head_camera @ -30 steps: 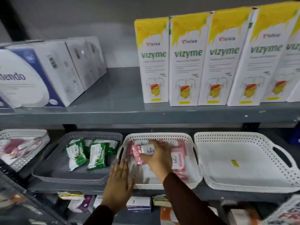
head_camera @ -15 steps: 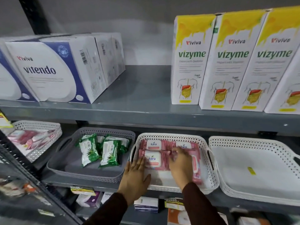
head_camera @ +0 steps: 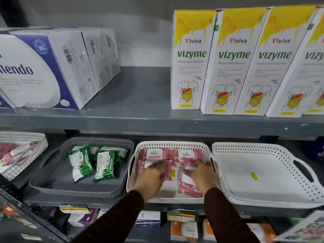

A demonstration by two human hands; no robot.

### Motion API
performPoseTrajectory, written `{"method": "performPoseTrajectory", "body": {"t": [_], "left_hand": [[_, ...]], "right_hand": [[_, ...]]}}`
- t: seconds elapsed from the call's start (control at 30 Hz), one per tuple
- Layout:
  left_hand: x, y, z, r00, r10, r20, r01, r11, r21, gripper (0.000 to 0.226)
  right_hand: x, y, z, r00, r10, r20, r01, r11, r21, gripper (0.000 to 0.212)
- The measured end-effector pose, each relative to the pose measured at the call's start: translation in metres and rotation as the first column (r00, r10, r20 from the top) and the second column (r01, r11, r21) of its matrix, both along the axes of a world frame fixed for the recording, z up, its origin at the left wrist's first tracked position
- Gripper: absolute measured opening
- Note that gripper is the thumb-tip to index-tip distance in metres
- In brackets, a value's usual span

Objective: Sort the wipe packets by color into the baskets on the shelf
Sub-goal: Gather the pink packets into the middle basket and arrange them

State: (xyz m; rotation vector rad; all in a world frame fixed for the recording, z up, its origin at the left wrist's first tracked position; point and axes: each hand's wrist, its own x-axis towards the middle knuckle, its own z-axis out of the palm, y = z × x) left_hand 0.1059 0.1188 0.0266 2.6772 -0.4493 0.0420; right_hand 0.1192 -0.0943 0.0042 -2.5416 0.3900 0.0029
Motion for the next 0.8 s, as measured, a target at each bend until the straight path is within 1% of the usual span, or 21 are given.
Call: {"method": "performPoseTrajectory", "body": {"t": [0.03, 0.07, 0.1, 0.13, 0.17, 0.2, 0.27, 0.3, 0.33, 0.4, 0.43, 0.47, 0.5, 0.57, 0.6, 0.63, 0.67, 0.7, 0.73, 0.77, 0.8], "left_hand": [[-0.007, -0.009, 0.003, 0.997, -0.001, -0.080, -0.006, 0.997, -0.080, 0.023], [-0.012, -0.018, 0.006, 0.984, 0.000, -0.177, -0.026, 0.989, -0.149, 0.017], [-0.017, -0.028, 0.009, 0.958, 0.006, -0.285, -0.067, 0.976, -0.206, 0.020], [-0.019, -0.037, 0.009, 0.919, -0.005, -0.395, -0.098, 0.965, -0.241, 0.024], [-0.020, -0.044, 0.007, 0.875, -0.024, -0.484, -0.118, 0.958, -0.261, 0.027], [-0.021, -0.052, 0.005, 0.840, -0.024, -0.541, -0.133, 0.959, -0.249, 0.030], [-0.018, -0.062, 0.000, 0.823, -0.017, -0.567, -0.099, 0.980, -0.172, 0.027], [-0.017, -0.066, 0.001, 0.826, -0.014, -0.563, -0.077, 0.987, -0.139, 0.024], [-0.014, -0.069, -0.003, 0.836, -0.013, -0.548, -0.078, 0.986, -0.144, 0.022], [-0.013, -0.068, 0.000, 0.829, 0.014, -0.559, -0.123, 0.980, -0.157, 0.016], [-0.011, -0.065, 0.000, 0.843, 0.014, -0.538, -0.099, 0.987, -0.129, 0.019], [-0.009, -0.063, 0.000, 0.861, 0.003, -0.508, -0.090, 0.985, -0.146, 0.024], [-0.009, -0.060, -0.002, 0.879, -0.036, -0.476, -0.033, 0.990, -0.136, 0.027], [-0.010, -0.060, -0.004, 0.905, 0.031, -0.425, -0.098, 0.986, -0.137, 0.029], [-0.011, -0.058, -0.003, 0.926, 0.056, -0.373, -0.117, 0.983, -0.144, 0.030], [-0.011, -0.055, -0.003, 0.943, 0.092, -0.321, -0.152, 0.974, -0.166, 0.028], [-0.010, -0.049, -0.002, 0.960, 0.097, -0.262, -0.154, 0.967, -0.204, 0.026], [-0.007, -0.039, 0.000, 0.977, 0.107, -0.184, -0.140, 0.974, -0.178, 0.025], [-0.004, -0.029, 0.004, 0.987, 0.119, -0.107, -0.133, 0.982, -0.134, 0.029], [0.002, -0.017, 0.001, 0.992, 0.118, -0.034, -0.120, 0.992, -0.038, 0.037], [0.012, -0.001, -0.005, 0.990, 0.138, -0.003, -0.137, 0.985, 0.108, 0.047]], "right_hand": [[0.003, -0.004, -0.001, 1.000, 0.017, -0.004, -0.016, 0.999, 0.028, 0.044], [0.005, -0.008, 0.001, 0.999, 0.050, 0.013, -0.051, 0.997, 0.066, 0.035], [0.006, -0.012, 0.005, 0.994, 0.106, 0.038, -0.109, 0.988, 0.107, 0.028], [0.007, -0.015, 0.010, 0.984, 0.170, 0.054, -0.176, 0.975, 0.138, 0.032], [0.008, -0.018, 0.012, 0.972, 0.228, 0.046, -0.233, 0.960, 0.154, 0.041], [0.008, -0.019, 0.013, 0.963, 0.268, 0.012, -0.266, 0.952, 0.151, 0.045], [0.008, -0.018, 0.011, 0.962, 0.268, -0.040, -0.264, 0.960, 0.094, 0.044], [0.007, -0.017, 0.009, 0.968, 0.248, -0.039, -0.245, 0.967, 0.066, 0.042], [0.005, -0.017, 0.008, 0.974, 0.221, -0.037, -0.220, 0.975, 0.035, 0.038], [0.001, -0.018, 0.008, 0.983, 0.173, -0.054, -0.177, 0.981, -0.082, 0.033], [-0.002, -0.018, 0.008, 0.988, 0.147, -0.055, -0.153, 0.980, -0.125, 0.032], [-0.004, -0.018, 0.005, 0.992, 0.121, -0.044, -0.126, 0.983, -0.133, 0.034], [-0.008, -0.017, 0.003, 0.995, 0.094, -0.032, -0.097, 0.990, -0.099, 0.038], [-0.015, -0.015, 0.001, 0.999, 0.046, -0.010, -0.046, 0.999, -0.028, 0.043], [-0.019, -0.014, 0.001, 0.999, 0.051, 0.009, -0.050, 0.998, -0.039, 0.044], [-0.023, -0.014, 0.002, 0.996, 0.080, 0.032, -0.078, 0.995, -0.061, 0.045], [-0.025, -0.016, 0.001, 0.988, 0.140, 0.066, -0.136, 0.988, -0.067, 0.048], [-0.026, -0.016, 0.002, 0.969, 0.229, 0.095, -0.225, 0.973, -0.047, 0.052], [-0.027, -0.016, 0.003, 0.943, 0.320, 0.093, -0.321, 0.947, -0.008, 0.058], [-0.026, -0.015, 0.005, 0.919, 0.392, 0.051, -0.393, 0.919, 0.032, 0.064], [-0.023, -0.009, 0.005, 0.895, 0.446, 0.005, -0.445, 0.893, 0.059, 0.068]]}}
